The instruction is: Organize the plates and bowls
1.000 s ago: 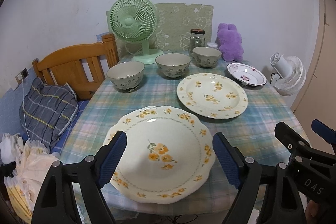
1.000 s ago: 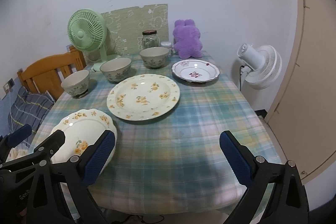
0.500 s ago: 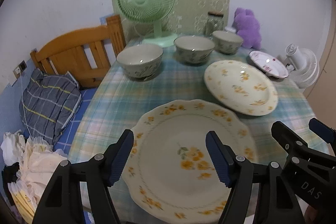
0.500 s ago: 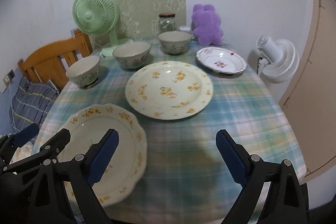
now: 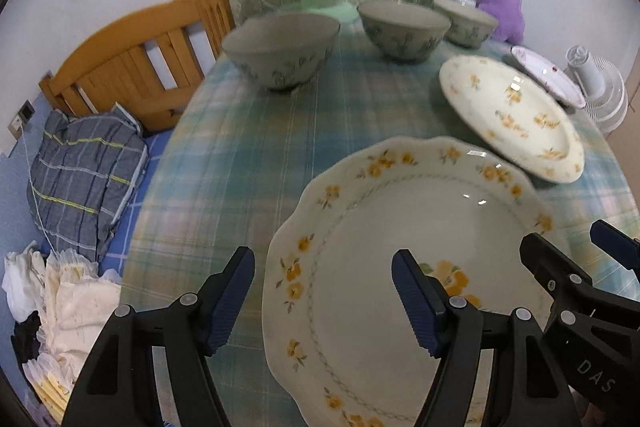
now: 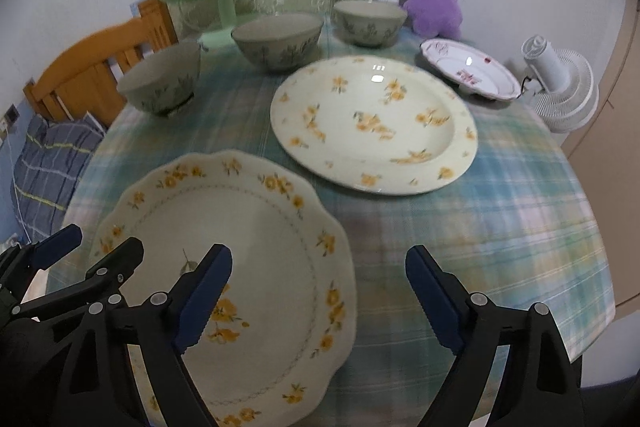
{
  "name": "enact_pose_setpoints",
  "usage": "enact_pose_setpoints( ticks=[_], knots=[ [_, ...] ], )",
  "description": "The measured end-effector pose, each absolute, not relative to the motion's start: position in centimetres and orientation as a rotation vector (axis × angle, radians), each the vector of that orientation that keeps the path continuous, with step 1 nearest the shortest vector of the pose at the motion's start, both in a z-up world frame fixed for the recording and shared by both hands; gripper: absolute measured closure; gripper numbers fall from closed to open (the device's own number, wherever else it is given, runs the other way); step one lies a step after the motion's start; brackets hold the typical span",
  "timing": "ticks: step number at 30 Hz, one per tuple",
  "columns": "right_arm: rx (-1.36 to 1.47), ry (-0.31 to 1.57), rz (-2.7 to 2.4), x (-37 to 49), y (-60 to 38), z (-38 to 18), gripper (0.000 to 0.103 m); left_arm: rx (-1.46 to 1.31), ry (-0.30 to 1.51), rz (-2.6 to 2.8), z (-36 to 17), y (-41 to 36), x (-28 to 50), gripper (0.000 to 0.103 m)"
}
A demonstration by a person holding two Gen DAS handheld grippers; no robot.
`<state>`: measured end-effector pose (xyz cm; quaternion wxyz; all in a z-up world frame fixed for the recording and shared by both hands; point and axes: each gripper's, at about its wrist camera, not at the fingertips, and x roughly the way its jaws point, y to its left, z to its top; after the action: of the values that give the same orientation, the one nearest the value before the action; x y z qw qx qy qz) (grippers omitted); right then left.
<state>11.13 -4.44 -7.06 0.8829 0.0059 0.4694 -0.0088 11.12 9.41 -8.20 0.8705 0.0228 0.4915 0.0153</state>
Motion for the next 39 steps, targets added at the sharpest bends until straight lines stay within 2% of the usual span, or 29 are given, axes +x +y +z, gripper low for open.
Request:
enact_pose_setpoints(
  ticks=[10,14,28,39],
  knots=[
    [0.013,1.077,-0.039,12.7,-3.6,-9.8,0.022,0.038,1.105,-0.032,-10.2,9.8,12.4,0.035],
    [0.016,1.119,-0.030,13.2,-3.3,-10.7,0.032,0.027,1.104,-0.045,-10.3,9.9,12.7,0.035],
    [0.029,1.174,-0.100,13.3,-2.9,-10.7,0.032,0.028,1.192,-0.133,-10.2,10.4,13.4,0.035],
    [0.058,1.161,-0.168,11.7,-3.3,-9.6,0.032,0.058,1.159,-0.190,-9.0,9.3,12.5,0.035]
  ],
)
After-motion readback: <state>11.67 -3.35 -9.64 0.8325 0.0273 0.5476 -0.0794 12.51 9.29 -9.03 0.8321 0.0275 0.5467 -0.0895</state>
